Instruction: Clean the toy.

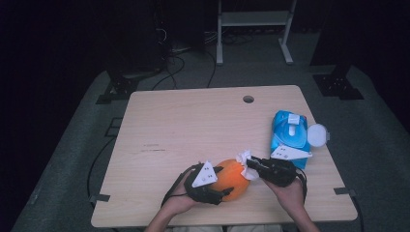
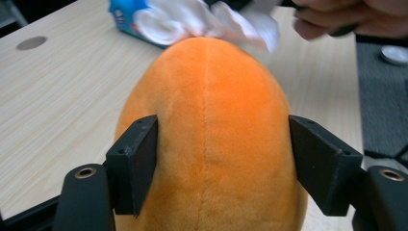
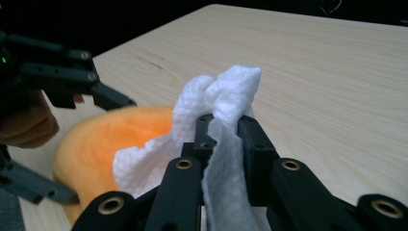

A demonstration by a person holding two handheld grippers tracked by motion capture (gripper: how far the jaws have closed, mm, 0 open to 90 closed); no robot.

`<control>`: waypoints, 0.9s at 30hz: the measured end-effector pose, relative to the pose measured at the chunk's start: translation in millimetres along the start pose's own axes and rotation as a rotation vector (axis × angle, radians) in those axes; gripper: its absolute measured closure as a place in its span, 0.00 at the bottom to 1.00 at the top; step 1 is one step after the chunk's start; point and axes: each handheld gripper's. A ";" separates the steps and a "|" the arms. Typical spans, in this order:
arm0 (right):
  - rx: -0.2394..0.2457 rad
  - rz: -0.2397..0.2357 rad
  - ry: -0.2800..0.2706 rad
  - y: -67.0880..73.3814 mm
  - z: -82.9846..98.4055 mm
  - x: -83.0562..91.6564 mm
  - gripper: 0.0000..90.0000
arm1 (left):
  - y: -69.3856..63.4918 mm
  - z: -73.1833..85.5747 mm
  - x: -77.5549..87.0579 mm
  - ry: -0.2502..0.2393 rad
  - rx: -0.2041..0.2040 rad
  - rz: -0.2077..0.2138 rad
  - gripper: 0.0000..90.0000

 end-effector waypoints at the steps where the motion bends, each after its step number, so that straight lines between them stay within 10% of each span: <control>1: -0.006 -0.002 0.002 -2.0 0.9 -0.1 0.87 | -0.7 -0.3 -0.5 0.000 -0.004 0.003 0.33; 8: -0.076 -0.001 0.008 -18.1 9.9 -1.9 0.88 | -1.8 -0.2 -4.0 -0.006 -0.014 -0.003 0.32; 13: 0.041 -0.043 -0.004 7.8 -4.1 -2.7 0.88 | -2.5 1.1 -4.8 -0.017 -0.010 -0.002 0.32; 19: 0.034 0.057 0.033 -11.8 9.4 -1.3 0.87 | -4.1 0.7 -6.1 -0.017 -0.029 -0.016 0.32; 27: 0.076 0.001 0.017 10.6 -1.8 -3.6 0.88 | -0.8 3.3 -4.4 -0.025 -0.009 -0.013 0.31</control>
Point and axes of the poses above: each handheld gripper's, and its own axes: x roughly backward along the jaws, z roughly out of its underside, y roughly to its left, and after that the axes turned 2 degrees about z, right-handed
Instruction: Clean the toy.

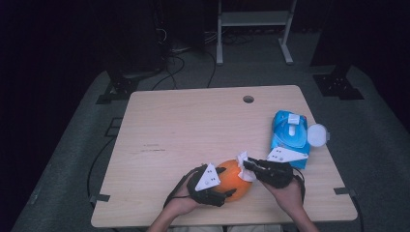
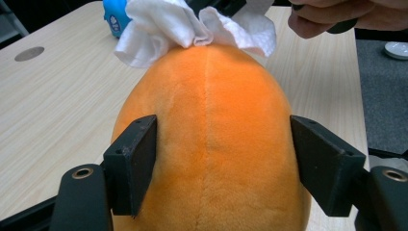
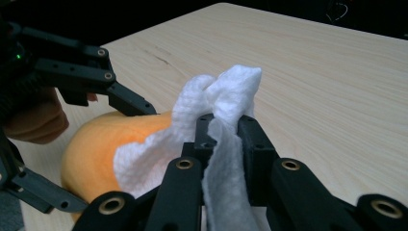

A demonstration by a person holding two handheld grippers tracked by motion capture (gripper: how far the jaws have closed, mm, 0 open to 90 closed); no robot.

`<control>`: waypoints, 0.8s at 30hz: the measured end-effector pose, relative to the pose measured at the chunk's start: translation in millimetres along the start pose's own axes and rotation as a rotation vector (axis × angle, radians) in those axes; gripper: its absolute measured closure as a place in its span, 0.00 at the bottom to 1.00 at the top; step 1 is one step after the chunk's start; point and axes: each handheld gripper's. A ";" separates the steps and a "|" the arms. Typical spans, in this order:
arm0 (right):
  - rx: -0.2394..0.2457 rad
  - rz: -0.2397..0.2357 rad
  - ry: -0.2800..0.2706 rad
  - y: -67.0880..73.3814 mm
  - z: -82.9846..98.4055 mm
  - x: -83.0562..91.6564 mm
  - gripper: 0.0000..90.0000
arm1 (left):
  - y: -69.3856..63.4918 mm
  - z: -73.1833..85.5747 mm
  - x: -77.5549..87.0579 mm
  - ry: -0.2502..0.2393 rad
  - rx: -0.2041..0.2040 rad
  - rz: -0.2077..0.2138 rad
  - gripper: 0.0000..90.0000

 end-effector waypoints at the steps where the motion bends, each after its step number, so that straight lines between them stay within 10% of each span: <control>1: -0.009 0.006 0.004 -3.2 1.6 -0.2 0.88 | 1.0 0.2 0.6 -0.004 0.003 -0.002 0.31; 7: -0.100 0.024 0.003 -19.8 10.1 7.2 0.88 | 4.7 0.5 0.6 -0.012 0.034 -0.004 0.30; 12: -0.027 -0.025 -0.007 1.5 0.7 1.2 0.88 | 5.0 2.6 0.0 -0.017 0.046 -0.002 0.30; 20: -0.112 0.003 0.000 -17.4 10.4 5.1 0.88 | 6.5 2.5 -0.5 -0.022 0.060 -0.002 0.29; 24: -0.018 -0.057 -0.009 7.6 -1.5 1.8 0.88 | 8.3 3.1 -0.5 -0.028 0.072 -0.003 0.28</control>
Point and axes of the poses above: each handheld gripper's, and its own axes: x roughly backward along the jaws, z roughly out of its underside, y roughly to its left, and after that the axes turned 2 degrees about z, right-handed
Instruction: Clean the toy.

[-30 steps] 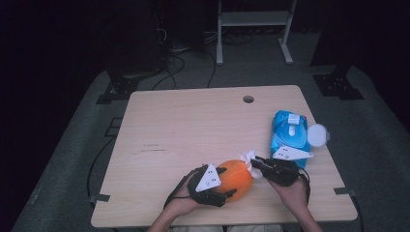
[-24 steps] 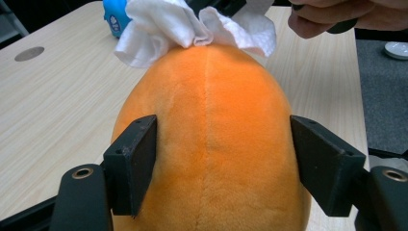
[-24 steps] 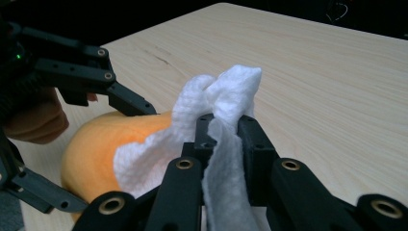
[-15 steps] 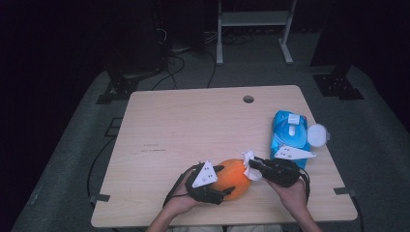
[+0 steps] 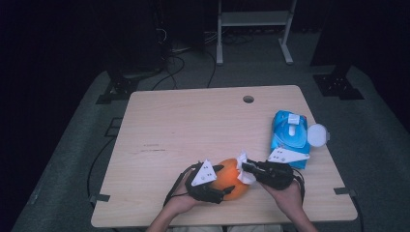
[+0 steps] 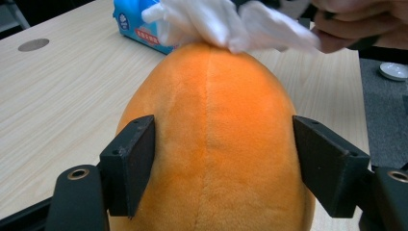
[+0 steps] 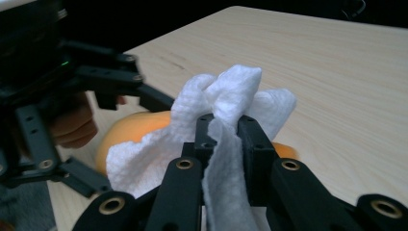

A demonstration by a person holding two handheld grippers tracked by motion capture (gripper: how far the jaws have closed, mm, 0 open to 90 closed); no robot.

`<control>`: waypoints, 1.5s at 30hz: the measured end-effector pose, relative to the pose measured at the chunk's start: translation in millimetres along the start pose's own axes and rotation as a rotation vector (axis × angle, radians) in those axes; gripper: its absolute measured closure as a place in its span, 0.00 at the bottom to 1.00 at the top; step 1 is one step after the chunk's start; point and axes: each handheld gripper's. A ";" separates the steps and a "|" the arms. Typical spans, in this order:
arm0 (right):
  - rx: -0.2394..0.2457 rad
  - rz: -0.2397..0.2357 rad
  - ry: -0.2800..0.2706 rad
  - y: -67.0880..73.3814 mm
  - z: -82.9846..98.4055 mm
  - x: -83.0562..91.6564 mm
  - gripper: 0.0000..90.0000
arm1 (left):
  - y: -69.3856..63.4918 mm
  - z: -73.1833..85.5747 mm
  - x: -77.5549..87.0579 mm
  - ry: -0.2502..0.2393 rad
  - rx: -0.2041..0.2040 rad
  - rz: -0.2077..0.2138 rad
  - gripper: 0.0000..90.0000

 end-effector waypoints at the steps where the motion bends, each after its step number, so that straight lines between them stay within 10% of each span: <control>1: 0.019 0.009 0.007 1.2 0.5 -1.5 0.88 | 0.4 -0.3 0.8 -0.010 0.006 0.006 0.26; 9: -0.093 0.030 -0.010 -22.9 10.7 3.5 0.88 | 8.3 -1.8 3.8 -0.001 0.084 -0.014 0.20; 16: 0.009 0.002 -0.018 1.4 1.0 -0.8 0.88 | 5.8 -1.3 4.7 0.006 0.055 -0.011 0.27; 20: -0.031 0.052 -0.009 -14.3 7.9 2.3 0.88 | 3.5 -2.2 4.6 -0.015 0.042 0.048 0.21; 23: -0.064 0.046 -0.014 -15.8 8.5 3.0 0.88 | -0.3 -2.3 0.0 0.017 0.013 0.017 0.24; 30: 0.066 -0.009 -0.021 11.5 -3.0 -1.6 0.88 | 4.5 -0.1 2.9 0.015 0.041 0.002 0.28; 34: -0.016 0.039 -0.028 -11.3 6.8 -0.2 0.88 | 2.4 0.1 2.3 -0.020 0.016 0.081 0.22; 38: -0.026 0.048 -0.031 -10.9 5.6 1.3 0.88 | -2.5 -2.0 -1.1 0.020 -0.019 0.023 0.28; 45: 0.072 0.035 -0.032 13.6 -2.7 2.1 0.88 | 5.6 -0.9 2.8 -0.003 0.060 -0.017 0.33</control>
Point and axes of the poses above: each handheld gripper's, and its own axes: x roughly backward along the jaws, z roughly out of its underside, y roughly to its left, and after that the axes turned 2 degrees about z, right-handed
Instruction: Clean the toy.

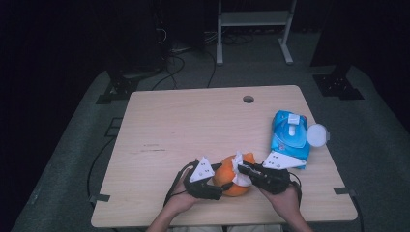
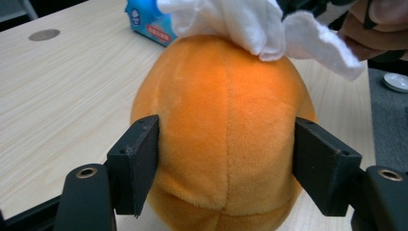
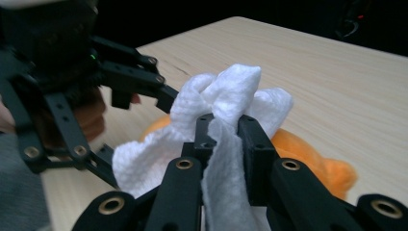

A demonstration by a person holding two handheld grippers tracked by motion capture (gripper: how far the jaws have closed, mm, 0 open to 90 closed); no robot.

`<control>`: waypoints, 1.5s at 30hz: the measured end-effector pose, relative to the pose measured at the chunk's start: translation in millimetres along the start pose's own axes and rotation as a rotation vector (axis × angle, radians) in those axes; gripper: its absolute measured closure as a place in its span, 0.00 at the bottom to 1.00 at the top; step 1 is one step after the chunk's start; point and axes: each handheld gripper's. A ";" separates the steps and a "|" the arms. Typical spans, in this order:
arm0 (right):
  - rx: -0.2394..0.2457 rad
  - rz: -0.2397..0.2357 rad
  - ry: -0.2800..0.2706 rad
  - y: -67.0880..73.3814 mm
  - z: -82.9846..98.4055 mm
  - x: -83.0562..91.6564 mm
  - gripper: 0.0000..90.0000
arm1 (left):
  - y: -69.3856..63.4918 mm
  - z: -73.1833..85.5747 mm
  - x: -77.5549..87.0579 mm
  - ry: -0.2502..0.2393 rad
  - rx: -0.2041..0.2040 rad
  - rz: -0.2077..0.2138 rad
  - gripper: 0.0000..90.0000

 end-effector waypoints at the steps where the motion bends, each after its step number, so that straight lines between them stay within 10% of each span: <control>1: -0.017 0.008 0.002 -4.2 0.9 0.7 0.88 | -1.0 -0.3 -0.6 0.002 -0.004 0.010 0.32; 7: -0.078 0.071 0.015 -21.6 11.8 1.0 0.88 | -9.3 -2.3 -7.1 0.029 -0.060 -0.001 0.24; 12: -0.014 -0.023 -0.029 3.5 2.3 -0.2 0.88 | -1.5 -1.5 -3.8 0.021 0.003 0.010 0.28; 15: 0.081 0.002 -0.013 13.9 0.2 -3.3 0.88 | -1.6 -2.5 -0.1 0.012 -0.006 -0.007 0.31; 21: -0.052 0.034 -0.026 -14.1 10.8 6.0 0.88 | 4.4 -4.1 2.7 -0.038 0.068 -0.004 0.34; 26: 0.003 -0.008 -0.026 3.6 3.5 1.2 0.88 | 5.2 -3.9 0.2 -0.037 0.109 -0.015 0.28; 32: -0.074 0.004 -0.017 -11.9 9.5 2.8 0.87 | -2.0 -3.9 -7.1 0.022 0.048 -0.023 0.20; 39: 0.014 -0.027 -0.019 4.9 -1.9 -5.3 0.87 | -15.6 -7.3 -5.8 0.060 -0.090 -0.037 0.38; 45: -0.080 0.055 -0.016 -28.1 9.7 4.2 0.87 | -15.1 -6.8 -7.4 0.021 -0.075 -0.029 0.29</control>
Point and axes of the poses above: each handheld gripper's, and its own axes: x roughly backward along the jaws, z roughly out of its underside, y roughly to its left, and after that the axes turned 2 degrees about z, right-handed
